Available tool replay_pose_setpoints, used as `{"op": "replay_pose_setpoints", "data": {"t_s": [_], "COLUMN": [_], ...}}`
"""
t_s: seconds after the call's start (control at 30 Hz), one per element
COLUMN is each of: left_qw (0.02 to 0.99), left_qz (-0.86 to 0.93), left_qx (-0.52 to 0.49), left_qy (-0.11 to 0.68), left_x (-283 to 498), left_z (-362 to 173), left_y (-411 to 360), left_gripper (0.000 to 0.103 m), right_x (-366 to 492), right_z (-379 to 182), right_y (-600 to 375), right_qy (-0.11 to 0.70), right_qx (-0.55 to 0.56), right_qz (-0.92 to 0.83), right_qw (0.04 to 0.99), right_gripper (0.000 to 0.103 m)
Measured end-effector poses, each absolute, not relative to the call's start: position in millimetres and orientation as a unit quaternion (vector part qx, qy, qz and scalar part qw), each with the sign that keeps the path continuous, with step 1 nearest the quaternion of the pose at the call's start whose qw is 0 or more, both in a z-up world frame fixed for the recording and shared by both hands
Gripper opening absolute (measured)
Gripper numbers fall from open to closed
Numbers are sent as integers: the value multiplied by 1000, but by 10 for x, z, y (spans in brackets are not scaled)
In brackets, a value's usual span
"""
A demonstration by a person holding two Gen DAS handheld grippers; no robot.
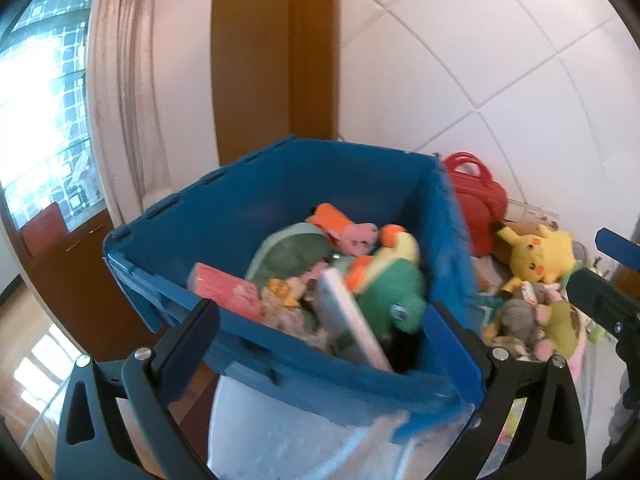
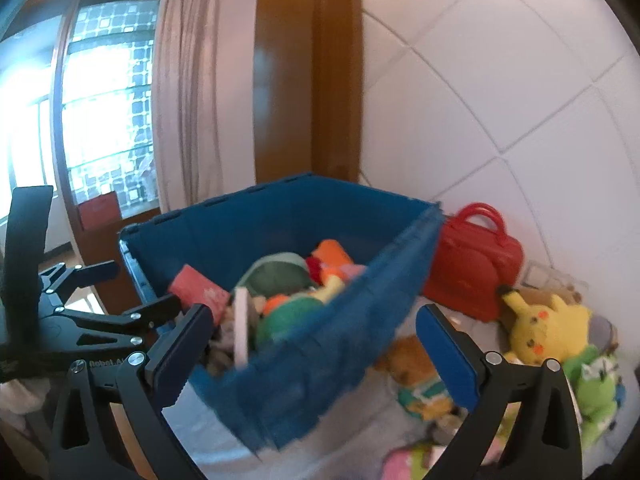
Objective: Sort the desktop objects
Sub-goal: 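Move both tools back over the table toward the pink-and-green starfish plush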
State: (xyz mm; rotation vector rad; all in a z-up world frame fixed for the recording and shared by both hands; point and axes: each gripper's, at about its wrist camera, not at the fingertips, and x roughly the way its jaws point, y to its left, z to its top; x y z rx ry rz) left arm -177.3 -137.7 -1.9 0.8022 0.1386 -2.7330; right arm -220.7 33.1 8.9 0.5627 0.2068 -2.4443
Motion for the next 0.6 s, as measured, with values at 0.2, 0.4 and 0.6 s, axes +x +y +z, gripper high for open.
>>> {"op": "replay_pose_setpoints", "data": {"t_s": [0.2, 0.4, 0.6], "left_qw": [120, 98, 75], "left_qz": [-952, -952, -948], "left_qx": [277, 288, 308], "left_qy": [43, 36, 27], "left_x": [-1577, -1382, -1268], "left_z": [-36, -174, -381], "left_y": [-681, -62, 434], "left_gripper": [103, 103, 103], "right_x": [-1961, -1702, -1493], "right_z": [24, -104, -298], "right_y": [1144, 1880, 2541], "right_qy": [58, 45, 37], "right_qx": [221, 232, 249], "right_qz": [-934, -940, -947], "right_qw": [275, 245, 198], "right_gripper": [103, 103, 103]}}
